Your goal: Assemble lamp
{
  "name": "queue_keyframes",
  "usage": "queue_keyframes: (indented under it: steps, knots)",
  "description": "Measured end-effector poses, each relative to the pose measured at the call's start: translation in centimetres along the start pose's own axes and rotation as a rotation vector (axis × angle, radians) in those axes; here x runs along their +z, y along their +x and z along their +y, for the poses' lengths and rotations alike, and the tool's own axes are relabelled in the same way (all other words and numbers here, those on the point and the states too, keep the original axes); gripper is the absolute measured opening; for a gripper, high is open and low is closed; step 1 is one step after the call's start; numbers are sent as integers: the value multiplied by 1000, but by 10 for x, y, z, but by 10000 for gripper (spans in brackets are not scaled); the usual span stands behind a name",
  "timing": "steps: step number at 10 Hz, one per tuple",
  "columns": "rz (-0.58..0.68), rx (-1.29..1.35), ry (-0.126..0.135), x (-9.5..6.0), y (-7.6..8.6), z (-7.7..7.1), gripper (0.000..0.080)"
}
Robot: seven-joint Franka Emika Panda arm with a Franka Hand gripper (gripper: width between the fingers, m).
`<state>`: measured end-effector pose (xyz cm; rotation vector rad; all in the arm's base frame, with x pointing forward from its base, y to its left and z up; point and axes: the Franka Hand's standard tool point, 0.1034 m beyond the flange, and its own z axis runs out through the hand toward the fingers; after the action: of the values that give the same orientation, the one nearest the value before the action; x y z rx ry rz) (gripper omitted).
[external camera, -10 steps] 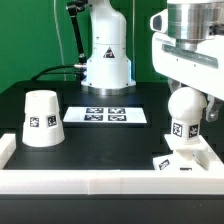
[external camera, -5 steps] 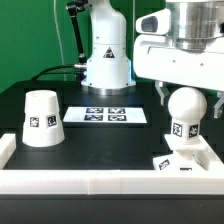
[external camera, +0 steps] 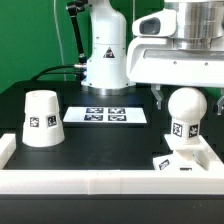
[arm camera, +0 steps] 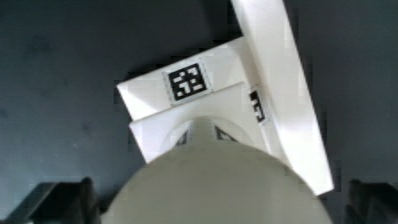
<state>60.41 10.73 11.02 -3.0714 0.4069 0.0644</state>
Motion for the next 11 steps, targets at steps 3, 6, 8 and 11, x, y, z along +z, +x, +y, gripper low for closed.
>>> queue_keyframes:
  steps: [3,6,8,11]
  knots:
    - [57,-404,-19,-1,5,1,699]
    - [60,-684,-30,-1,7,2,699]
    - [51,-898,-52,-2,8,4,699]
    - [-4,-1173,-79,-2,8,2,699]
